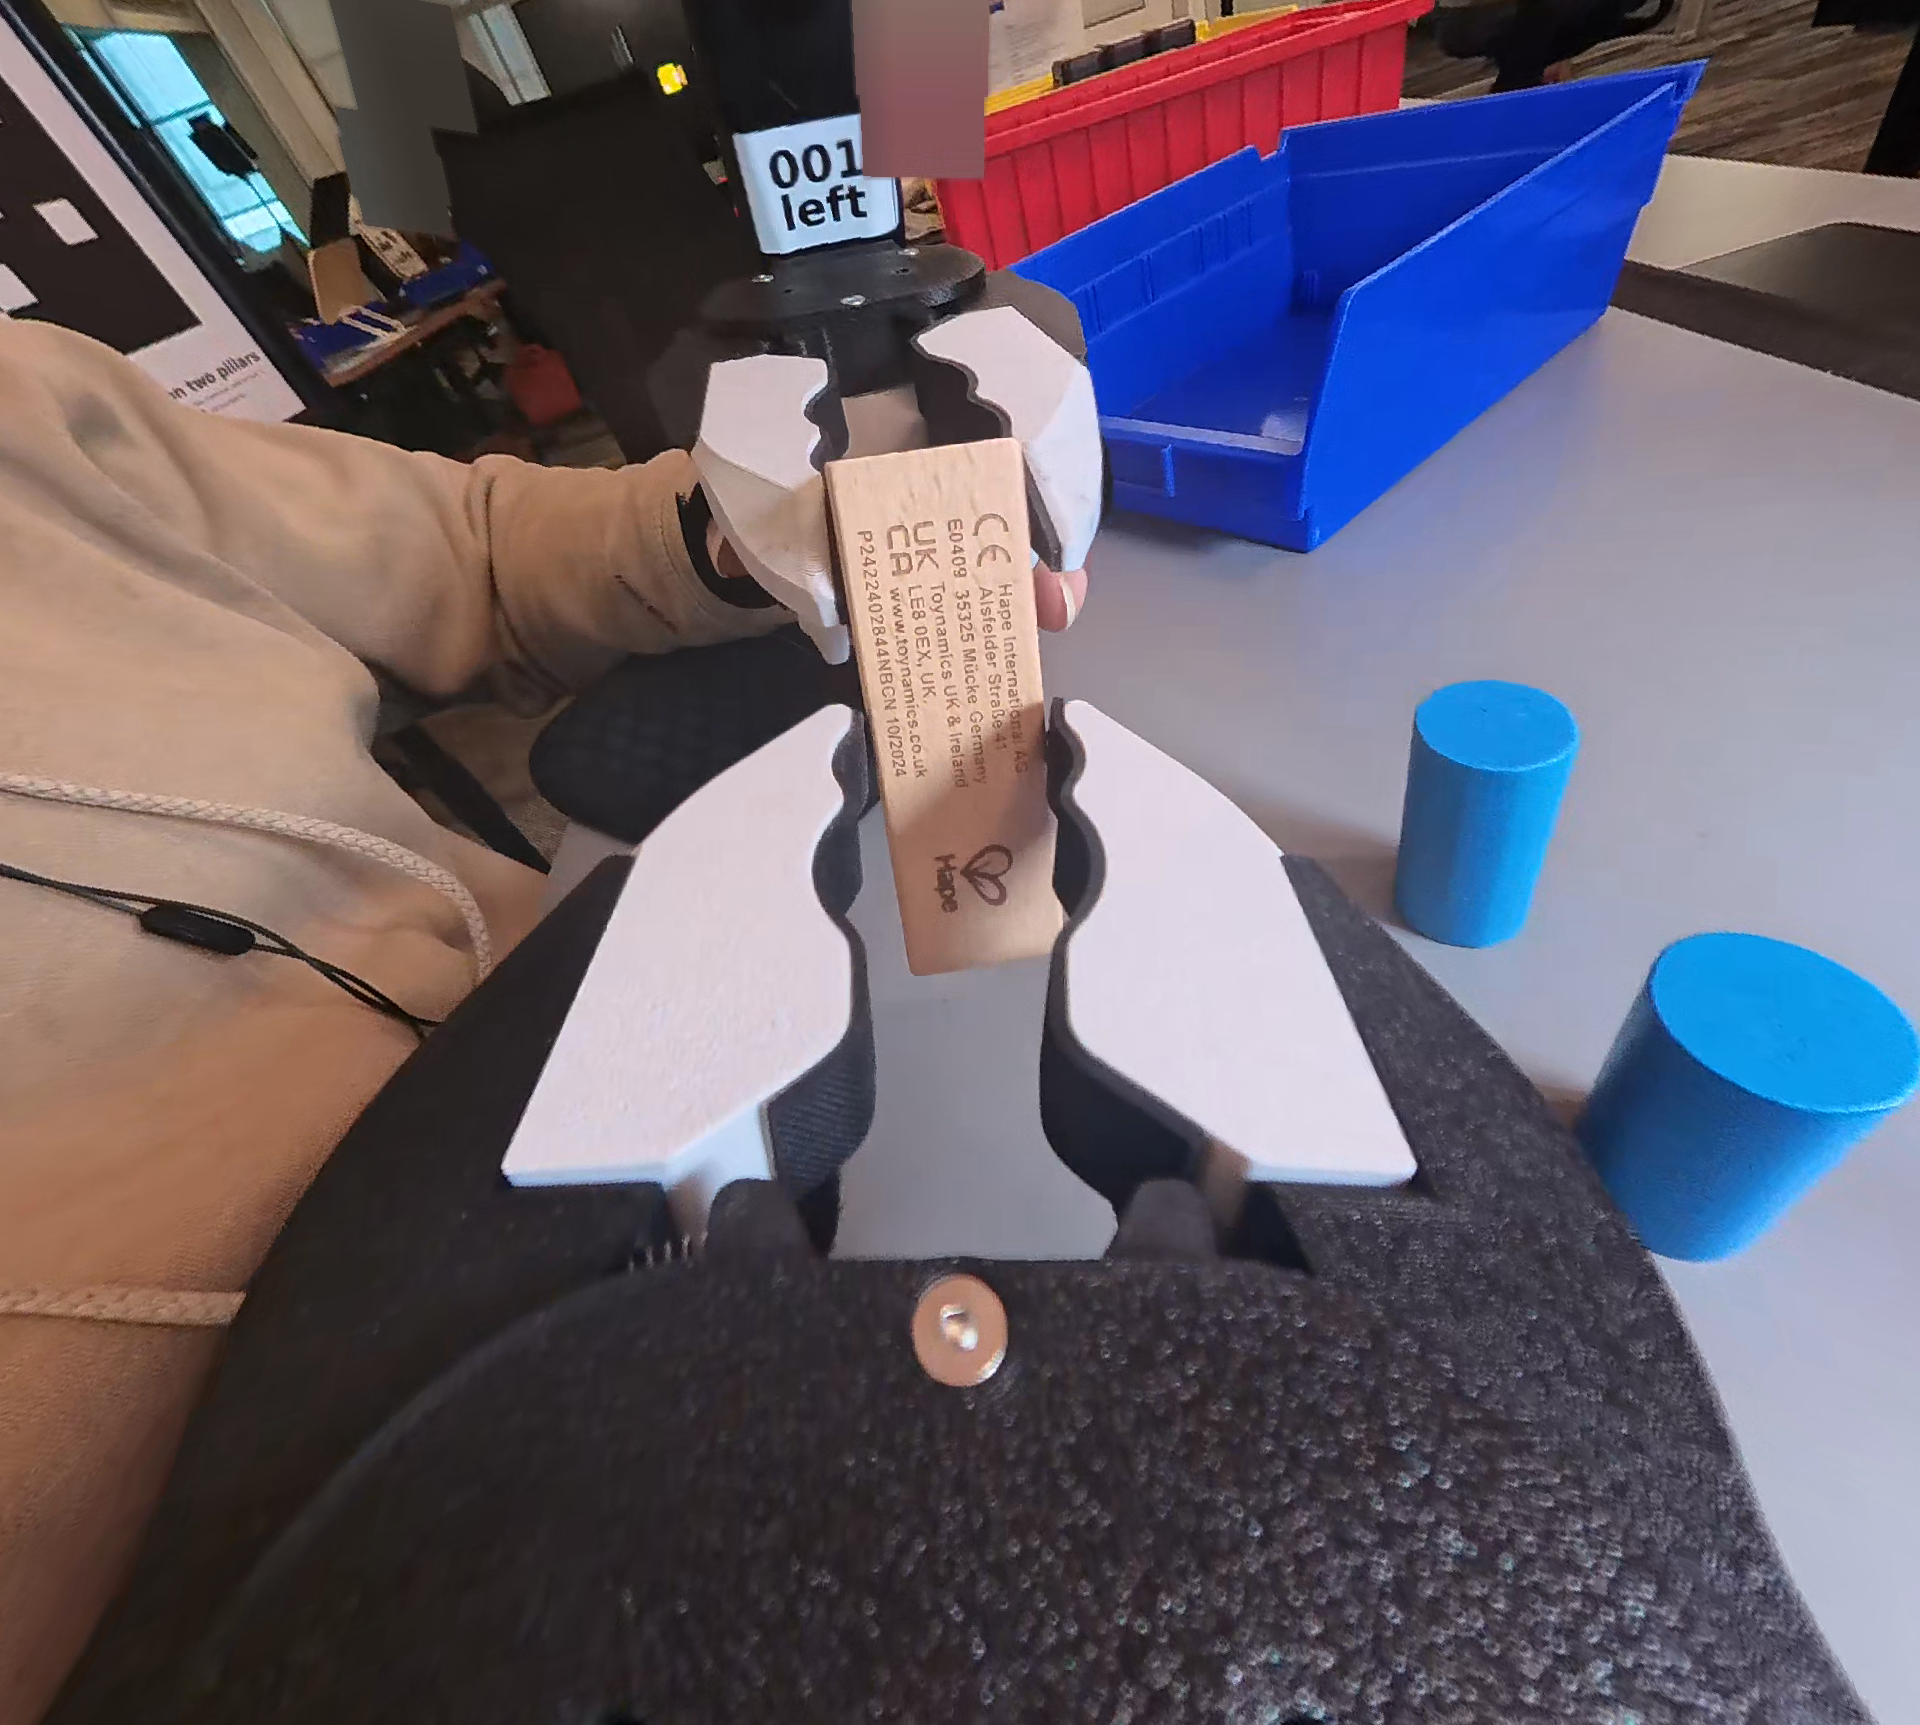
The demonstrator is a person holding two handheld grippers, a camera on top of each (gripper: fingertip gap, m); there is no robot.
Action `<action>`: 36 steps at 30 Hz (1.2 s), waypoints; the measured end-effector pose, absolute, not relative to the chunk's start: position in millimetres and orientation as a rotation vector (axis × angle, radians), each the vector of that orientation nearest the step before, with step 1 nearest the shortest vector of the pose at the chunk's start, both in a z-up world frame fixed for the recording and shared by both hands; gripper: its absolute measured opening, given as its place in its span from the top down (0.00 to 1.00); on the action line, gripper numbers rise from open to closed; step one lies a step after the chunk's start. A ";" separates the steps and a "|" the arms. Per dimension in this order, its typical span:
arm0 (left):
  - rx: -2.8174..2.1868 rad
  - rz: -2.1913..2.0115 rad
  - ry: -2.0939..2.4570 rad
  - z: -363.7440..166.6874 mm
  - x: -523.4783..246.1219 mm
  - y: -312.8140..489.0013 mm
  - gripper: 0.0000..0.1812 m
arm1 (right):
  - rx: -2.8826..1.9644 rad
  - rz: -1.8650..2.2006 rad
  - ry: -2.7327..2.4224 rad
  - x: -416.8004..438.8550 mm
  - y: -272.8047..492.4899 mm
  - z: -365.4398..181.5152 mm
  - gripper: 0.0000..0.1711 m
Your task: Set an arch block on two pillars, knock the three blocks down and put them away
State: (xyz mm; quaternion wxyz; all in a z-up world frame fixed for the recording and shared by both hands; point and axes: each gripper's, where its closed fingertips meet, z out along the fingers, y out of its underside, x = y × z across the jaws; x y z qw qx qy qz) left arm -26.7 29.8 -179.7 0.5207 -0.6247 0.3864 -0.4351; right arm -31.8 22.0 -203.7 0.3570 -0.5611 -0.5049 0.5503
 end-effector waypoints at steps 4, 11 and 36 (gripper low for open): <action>-1.490 -1.057 0.925 -180.2 -25.9 28.3 0.81 | -1.442 1.393 -1.334 -31.2 19.7 -205.5 0.81; -1.463 -1.050 0.956 -184.1 -25.3 26.0 0.79 | -1.465 1.258 -1.431 -22.9 23.3 -209.7 0.81; -1.703 -0.760 0.842 -236.8 -57.0 75.6 0.79 | -1.810 0.148 -2.172 -28.7 134.7 -229.3 0.81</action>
